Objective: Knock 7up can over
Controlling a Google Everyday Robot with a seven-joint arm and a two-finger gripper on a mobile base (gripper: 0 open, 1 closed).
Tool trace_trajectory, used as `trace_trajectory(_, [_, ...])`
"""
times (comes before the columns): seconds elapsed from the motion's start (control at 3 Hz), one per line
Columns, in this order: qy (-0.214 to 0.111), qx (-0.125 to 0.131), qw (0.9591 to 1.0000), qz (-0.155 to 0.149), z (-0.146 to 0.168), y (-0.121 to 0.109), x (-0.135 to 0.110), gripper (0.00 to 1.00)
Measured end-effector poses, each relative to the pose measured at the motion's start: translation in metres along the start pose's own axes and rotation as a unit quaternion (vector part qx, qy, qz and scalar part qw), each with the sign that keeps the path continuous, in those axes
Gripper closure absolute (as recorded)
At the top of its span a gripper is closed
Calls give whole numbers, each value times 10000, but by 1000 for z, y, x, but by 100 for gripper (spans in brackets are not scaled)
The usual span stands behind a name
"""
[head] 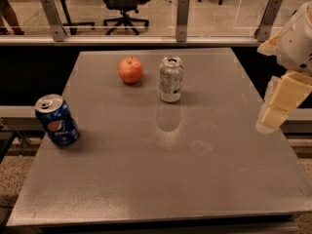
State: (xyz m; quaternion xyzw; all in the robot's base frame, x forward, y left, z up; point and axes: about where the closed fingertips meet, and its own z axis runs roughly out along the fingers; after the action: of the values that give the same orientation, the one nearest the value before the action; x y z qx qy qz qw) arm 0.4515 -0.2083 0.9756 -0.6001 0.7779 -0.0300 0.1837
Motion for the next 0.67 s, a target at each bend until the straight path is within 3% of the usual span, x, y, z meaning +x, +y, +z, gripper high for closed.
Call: trace_trajectory(0.67, [-535, 60, 9982, 256, 41, -31, -36, 0])
